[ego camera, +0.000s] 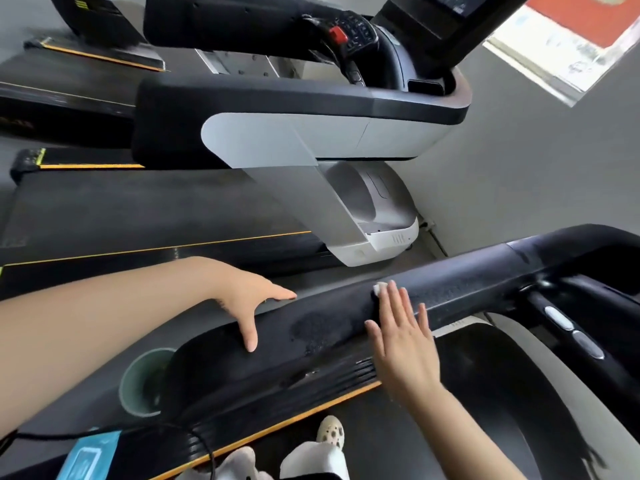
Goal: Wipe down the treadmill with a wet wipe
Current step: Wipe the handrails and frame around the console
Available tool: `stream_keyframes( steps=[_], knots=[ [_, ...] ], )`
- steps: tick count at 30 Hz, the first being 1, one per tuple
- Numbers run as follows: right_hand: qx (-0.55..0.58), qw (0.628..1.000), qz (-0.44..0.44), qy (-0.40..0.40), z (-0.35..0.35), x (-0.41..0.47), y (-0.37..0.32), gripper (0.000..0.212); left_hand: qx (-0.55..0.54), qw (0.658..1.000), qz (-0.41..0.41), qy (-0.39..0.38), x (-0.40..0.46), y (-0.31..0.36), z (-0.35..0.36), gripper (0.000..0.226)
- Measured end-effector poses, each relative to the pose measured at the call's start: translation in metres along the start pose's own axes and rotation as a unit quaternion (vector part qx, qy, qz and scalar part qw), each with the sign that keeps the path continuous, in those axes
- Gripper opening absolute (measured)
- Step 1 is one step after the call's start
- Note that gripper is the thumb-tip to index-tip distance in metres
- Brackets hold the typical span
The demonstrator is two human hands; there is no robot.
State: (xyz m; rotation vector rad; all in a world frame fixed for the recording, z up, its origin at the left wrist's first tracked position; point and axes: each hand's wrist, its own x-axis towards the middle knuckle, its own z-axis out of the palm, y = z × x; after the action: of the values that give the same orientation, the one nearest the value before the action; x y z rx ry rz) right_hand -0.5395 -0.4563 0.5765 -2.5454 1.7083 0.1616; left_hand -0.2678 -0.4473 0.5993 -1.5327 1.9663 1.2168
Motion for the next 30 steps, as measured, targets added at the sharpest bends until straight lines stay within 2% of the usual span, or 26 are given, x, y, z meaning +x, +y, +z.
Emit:
stream_keyframes(
  steps=[2,5,7,9,12,14,16,19,20,22,25,27,29,30],
  knots=[
    [0.029,0.997,-0.03,0.061,0.004,-0.012,-0.031,0.071,-0.015,1.0,0.003,0.012,-0.002,0.001,-0.002,0.1],
    [0.01,0.976,-0.214,0.047,0.022,-0.045,-0.086,0.058,-0.06,0.996,0.018,0.069,0.003,0.001,-0.004,0.075],
    [-0.024,0.963,-0.262,0.06,0.022,-0.047,-0.077,0.058,-0.091,0.989,0.022,0.111,0.005,0.002,-0.005,0.058],
    [-0.044,0.975,-0.21,0.064,0.021,-0.033,-0.037,0.061,-0.103,0.984,0.024,0.142,0.007,0.004,-0.004,0.047],
    [-0.015,0.995,-0.017,0.094,0.013,-0.013,0.028,0.07,-0.117,0.978,0.035,0.17,0.009,0.011,0.0,0.042],
    [0.024,0.995,0.046,0.088,0.014,-0.008,0.034,0.074,-0.13,0.972,0.046,0.192,0.012,0.019,0.001,0.041],
    [0.051,0.994,-0.001,0.095,0.016,-0.018,0.001,0.072,-0.138,0.965,0.058,0.216,0.017,0.029,0.0,0.041],
    [0.015,0.974,-0.206,0.09,0.032,-0.046,-0.043,0.059,-0.137,0.953,0.084,0.257,0.028,0.045,-0.002,0.04],
    [0.0,0.969,-0.237,0.069,0.03,-0.047,-0.038,0.059,-0.139,0.948,0.091,0.27,0.03,0.049,-0.003,0.039],
    [-0.019,0.978,-0.196,0.069,0.022,-0.03,0.0,0.06,-0.144,0.939,0.099,0.296,0.036,0.055,-0.001,0.038],
    [0.002,0.995,-0.009,0.097,0.011,0.005,0.076,0.072,-0.134,0.933,0.113,0.314,0.042,0.064,0.001,0.038],
    [0.049,0.993,0.076,0.076,0.006,0.017,0.1,0.077,-0.118,0.933,0.12,0.318,0.047,0.072,0.001,0.038],
    [0.095,0.992,0.05,0.069,0.003,0.015,0.08,0.075,-0.107,0.935,0.122,0.316,0.052,0.081,-0.001,0.038],
    [0.101,0.993,-0.003,0.061,0.004,0.01,0.066,0.073,-0.101,0.935,0.123,0.316,0.056,0.086,-0.003,0.038]
  ],
)
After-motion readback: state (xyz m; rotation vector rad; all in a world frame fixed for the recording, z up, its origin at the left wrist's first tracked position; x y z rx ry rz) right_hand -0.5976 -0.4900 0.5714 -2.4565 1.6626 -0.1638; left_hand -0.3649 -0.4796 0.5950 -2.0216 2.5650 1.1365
